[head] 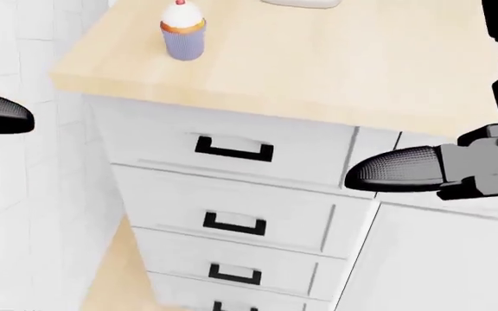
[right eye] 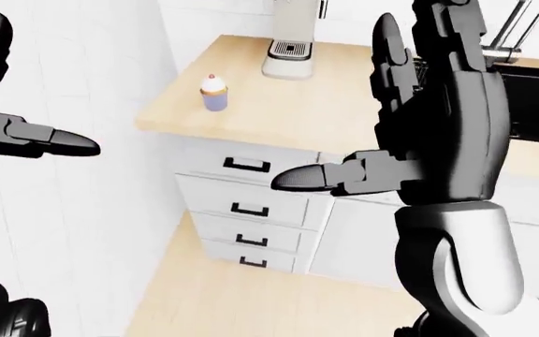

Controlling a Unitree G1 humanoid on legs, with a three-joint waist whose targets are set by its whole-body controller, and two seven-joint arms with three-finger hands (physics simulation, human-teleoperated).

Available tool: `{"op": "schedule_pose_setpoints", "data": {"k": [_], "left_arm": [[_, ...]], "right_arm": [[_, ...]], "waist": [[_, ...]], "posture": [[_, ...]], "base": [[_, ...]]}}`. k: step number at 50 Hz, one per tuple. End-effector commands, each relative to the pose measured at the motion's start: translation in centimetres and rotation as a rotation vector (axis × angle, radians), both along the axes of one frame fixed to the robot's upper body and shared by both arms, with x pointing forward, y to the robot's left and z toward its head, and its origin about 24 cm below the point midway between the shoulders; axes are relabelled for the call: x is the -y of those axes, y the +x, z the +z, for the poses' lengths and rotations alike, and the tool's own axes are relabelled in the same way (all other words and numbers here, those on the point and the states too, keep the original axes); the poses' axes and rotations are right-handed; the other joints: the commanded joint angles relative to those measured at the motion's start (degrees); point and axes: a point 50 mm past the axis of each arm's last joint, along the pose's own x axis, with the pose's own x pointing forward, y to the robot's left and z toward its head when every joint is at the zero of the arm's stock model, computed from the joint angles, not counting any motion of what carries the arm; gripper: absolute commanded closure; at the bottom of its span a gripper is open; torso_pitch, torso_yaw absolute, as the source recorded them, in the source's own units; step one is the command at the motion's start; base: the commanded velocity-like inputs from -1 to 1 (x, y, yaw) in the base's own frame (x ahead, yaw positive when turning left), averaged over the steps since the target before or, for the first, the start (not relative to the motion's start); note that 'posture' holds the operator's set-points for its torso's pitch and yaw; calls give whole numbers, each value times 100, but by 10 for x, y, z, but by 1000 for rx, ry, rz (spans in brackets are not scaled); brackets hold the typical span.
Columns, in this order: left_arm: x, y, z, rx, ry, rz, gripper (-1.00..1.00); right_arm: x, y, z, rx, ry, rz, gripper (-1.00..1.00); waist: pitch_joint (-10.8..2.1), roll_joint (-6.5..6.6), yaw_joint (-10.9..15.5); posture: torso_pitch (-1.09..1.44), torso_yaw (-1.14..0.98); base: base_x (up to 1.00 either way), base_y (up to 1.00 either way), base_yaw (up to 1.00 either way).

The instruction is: Pick up the bowl with donut and place it on the tray. Pick up the cupcake and place it on the tray.

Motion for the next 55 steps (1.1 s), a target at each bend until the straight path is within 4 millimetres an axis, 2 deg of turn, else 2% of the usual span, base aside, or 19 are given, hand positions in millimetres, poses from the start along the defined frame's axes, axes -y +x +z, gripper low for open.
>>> {"op": "schedule_pose_setpoints", "data": {"k": [1, 9, 10, 15, 16, 17, 19, 25, 29, 31, 32, 34, 37, 40, 43, 45, 50, 51, 55], "left_arm": [[5, -5, 11, 62, 27, -19, -100], [7, -3, 7, 55, 32, -27, -100], [7, -3, 7, 54, 32, -27, -100], [8, -3, 6, 52, 33, -30, -100], [8, -3, 6, 52, 33, -30, -100], [8, -2, 5, 52, 34, -31, -100], [8, -2, 5, 52, 33, -32, -100], [8, -2, 5, 52, 32, -31, -100], [8, -2, 5, 53, 30, -29, -100], [7, -2, 4, 52, 30, -28, -100], [7, -3, 5, 52, 29, -28, -100], [6, -3, 4, 53, 30, -27, -100], [7, -4, 6, 54, 31, -28, -100], [7, -3, 5, 54, 31, -28, -100], [7, -4, 6, 53, 32, -28, -100], [8, -5, 6, 52, 33, -29, -100], [7, -3, 5, 53, 32, -28, -100], [7, -4, 5, 53, 31, -28, -100], [6, -4, 5, 54, 30, -26, -100]], "right_arm": [[4, -5, 9, 75, 7, -24, -100], [3, -5, 8, 70, 8, -21, -100], [3, -5, 9, 70, 8, -21, -100], [3, -6, 8, 70, 9, -22, -100], [3, -6, 9, 71, 9, -22, -100], [3, -6, 9, 70, 9, -22, -100], [3, -6, 9, 71, 9, -21, -100], [3, -6, 8, 72, 9, -20, -100], [3, -6, 8, 73, 9, -20, -100], [3, -6, 8, 74, 9, -20, -100], [3, -6, 8, 73, 10, -20, -100], [3, -6, 8, 74, 12, -20, -100], [3, -7, 9, 77, 12, -20, -100], [4, -7, 10, 76, 14, -21, -100], [4, -7, 10, 78, 14, -22, -100], [5, -7, 10, 78, 14, -23, -100], [4, -6, 10, 73, 12, -25, -100], [4, -6, 10, 74, 12, -24, -100], [4, -8, 11, 80, 13, -24, -100]], "waist": [[-119, 192, -68], [61, 98, -34], [-101, 98, -11], [-187, -420, 81], [-121, -437, 45], [-123, -307, 69], [-184, -342, 79], [-161, -119, 56], [-194, 173, -37], [-290, 456, -75], [-238, 314, -20], [-103, 424, -30], [-131, 278, -46], [9, 139, -6], [-92, -239, 57], [-115, -117, 91], [-216, -35, 68], [-328, 10, 57], [-132, 59, 6]], "posture": [[0, 0], [0, 0], [0, 0], [0, 0], [0, 0], [0, 0], [0, 0], [0, 0], [0, 0], [0, 0], [0, 0], [0, 0], [0, 0], [0, 0], [0, 0], [0, 0], [0, 0], [0, 0], [0, 0]], "base": [[0, 0, 0], [0, 0, 0], [14, 0, 0], [27, 0, 0], [28, 0, 0], [30, 0, 0], [31, 0, 0], [34, 0, 0], [33, 0, 0], [34, 0, 0], [34, 0, 0], [25, 0, 0], [0, 0, 0], [0, 0, 0], [0, 0, 0], [0, 0, 0], [1, 0, 0], [9, 0, 0], [8, 0, 0]]}}
